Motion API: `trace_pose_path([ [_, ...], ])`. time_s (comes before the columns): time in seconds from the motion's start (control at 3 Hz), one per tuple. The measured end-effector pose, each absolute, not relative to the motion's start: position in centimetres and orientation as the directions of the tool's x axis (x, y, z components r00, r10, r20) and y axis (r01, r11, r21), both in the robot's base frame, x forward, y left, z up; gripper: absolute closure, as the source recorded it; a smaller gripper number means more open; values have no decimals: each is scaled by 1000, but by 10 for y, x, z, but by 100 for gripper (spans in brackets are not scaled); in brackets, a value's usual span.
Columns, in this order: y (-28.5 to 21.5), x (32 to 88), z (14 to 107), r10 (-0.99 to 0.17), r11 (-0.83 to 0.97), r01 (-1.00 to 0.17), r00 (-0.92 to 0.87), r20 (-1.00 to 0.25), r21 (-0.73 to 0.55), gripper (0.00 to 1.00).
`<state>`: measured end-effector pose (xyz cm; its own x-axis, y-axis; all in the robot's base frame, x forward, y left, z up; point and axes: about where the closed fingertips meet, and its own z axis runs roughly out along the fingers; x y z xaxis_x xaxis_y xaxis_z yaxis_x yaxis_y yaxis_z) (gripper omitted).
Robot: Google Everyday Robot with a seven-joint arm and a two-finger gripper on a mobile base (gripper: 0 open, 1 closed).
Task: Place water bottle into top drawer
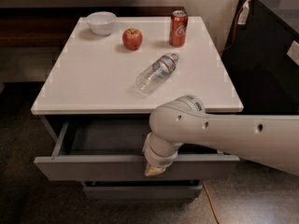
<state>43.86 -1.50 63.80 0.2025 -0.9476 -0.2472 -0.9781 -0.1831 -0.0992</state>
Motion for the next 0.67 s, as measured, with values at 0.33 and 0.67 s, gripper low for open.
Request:
trace_pose_path([
  [0.33,-15,439,638,-948,-183,-978,202,-247,-99,38],
  [0.67,-15,439,638,-948,-183,-978,203,-247,-99,15],
])
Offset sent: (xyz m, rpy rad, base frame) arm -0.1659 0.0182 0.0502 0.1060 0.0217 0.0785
